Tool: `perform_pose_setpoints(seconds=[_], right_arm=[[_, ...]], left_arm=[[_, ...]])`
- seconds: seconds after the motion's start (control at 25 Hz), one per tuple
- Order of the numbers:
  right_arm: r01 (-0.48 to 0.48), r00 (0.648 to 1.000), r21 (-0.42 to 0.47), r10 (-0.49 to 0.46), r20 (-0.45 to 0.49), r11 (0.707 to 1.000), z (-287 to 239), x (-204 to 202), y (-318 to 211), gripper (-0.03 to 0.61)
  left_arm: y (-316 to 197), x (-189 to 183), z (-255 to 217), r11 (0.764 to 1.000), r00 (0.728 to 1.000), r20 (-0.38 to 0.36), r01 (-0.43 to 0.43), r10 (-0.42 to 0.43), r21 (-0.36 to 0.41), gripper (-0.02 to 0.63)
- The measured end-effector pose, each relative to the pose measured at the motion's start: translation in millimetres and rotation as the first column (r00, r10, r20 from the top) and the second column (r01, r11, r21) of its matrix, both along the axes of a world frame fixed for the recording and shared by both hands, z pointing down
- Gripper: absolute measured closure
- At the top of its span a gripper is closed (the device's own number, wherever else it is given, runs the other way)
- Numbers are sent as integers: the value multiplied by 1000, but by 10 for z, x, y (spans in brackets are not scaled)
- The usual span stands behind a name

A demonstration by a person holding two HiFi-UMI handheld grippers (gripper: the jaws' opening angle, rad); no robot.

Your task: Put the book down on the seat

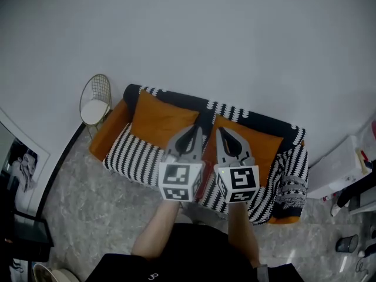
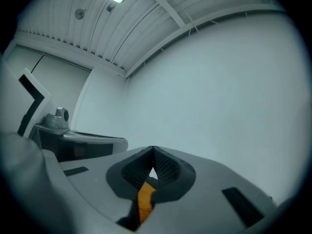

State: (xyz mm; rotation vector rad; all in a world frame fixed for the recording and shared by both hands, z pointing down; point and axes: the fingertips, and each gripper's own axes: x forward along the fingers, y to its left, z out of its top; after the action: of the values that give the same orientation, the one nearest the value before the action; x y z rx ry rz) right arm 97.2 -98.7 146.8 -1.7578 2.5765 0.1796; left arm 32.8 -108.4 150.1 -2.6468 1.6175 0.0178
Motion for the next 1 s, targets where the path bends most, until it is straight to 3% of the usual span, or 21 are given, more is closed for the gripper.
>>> perform_pose_setpoints(seconds=[1.0], right_arm=[[42, 999, -58, -43, -27, 997, 222, -104, -81, 569]], left_arm=[[-118, 31, 203, 998, 1000, -9, -15, 14, -66, 591]])
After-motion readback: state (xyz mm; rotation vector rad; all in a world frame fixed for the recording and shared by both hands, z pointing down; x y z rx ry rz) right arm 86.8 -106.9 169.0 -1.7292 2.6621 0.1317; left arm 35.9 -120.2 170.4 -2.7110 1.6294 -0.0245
